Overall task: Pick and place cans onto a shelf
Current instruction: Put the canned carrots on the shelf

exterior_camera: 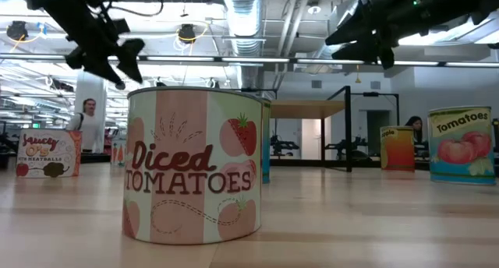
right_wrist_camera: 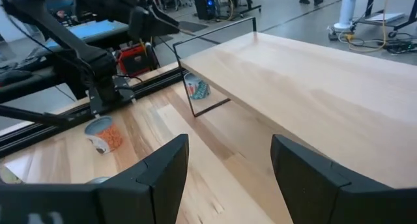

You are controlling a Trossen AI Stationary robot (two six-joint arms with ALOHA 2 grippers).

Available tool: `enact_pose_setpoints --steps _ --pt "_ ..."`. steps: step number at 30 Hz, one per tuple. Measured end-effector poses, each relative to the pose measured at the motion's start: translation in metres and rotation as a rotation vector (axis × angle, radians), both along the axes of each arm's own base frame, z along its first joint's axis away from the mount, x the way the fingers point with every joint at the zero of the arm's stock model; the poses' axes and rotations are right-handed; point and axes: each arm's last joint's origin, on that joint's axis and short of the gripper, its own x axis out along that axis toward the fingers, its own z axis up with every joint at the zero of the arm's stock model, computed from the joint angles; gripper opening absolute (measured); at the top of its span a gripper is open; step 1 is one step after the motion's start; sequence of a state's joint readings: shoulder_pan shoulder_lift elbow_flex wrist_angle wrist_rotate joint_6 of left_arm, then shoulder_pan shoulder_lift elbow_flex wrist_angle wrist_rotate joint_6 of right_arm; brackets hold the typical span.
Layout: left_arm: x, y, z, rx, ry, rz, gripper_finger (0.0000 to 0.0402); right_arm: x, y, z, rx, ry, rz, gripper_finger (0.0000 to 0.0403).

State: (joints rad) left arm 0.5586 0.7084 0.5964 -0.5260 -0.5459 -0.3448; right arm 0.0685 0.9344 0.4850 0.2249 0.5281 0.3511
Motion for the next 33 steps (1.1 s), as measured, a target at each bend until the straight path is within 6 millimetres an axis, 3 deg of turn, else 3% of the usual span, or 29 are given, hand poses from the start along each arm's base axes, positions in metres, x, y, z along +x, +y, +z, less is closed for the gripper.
enact_pose_setpoints --steps 17,25,33 --pt "0.009 0.061 -0.057 -0.368 0.181 0.01 0.0292 -0.002 0.001 -0.006 0.029 0.056 0.002 0.0244" --pt "0.013 0.074 -0.066 -0.429 0.101 -0.075 0.0292 -0.002 0.001 -0.008 0.041 0.07 -0.003 0.0244" --pt "0.012 0.075 -0.066 -0.404 0.134 -0.051 0.0311 -0.003 0.001 -0.009 0.049 0.077 -0.005 0.0244"
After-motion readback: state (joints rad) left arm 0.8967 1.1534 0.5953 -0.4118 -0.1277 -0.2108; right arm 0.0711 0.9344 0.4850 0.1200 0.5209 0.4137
